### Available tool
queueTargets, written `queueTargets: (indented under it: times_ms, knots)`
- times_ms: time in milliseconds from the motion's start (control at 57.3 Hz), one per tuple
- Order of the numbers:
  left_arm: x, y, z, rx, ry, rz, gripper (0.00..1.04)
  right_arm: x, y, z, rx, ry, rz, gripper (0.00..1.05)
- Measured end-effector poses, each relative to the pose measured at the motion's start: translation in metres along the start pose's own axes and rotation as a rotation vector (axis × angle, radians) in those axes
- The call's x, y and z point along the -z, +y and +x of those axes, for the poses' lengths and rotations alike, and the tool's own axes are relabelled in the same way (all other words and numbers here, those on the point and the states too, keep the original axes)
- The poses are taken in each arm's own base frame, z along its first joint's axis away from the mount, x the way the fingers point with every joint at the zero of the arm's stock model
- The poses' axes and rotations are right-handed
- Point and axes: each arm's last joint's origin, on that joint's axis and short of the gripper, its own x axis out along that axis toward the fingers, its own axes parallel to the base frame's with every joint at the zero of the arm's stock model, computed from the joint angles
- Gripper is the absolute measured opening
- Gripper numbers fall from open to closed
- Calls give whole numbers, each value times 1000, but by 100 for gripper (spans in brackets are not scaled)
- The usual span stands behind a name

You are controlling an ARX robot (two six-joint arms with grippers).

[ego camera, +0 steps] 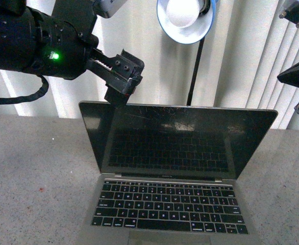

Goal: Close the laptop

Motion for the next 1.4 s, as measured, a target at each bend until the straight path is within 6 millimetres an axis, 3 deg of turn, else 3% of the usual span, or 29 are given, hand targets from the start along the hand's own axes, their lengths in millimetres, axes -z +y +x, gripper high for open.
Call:
queueTargets:
  times_ms: [471, 908, 1396]
  knots:
    - [3, -2, 22, 42, 70, 133, 3, -4, 2, 15, -90, -9, -110, 3]
    - [13, -2, 26, 91, 153, 287, 4, -4, 14, 34, -181, -3, -179, 3]
    - [20, -4, 12, 155, 215, 324, 4, 2, 38, 32, -276, 0, -213, 3]
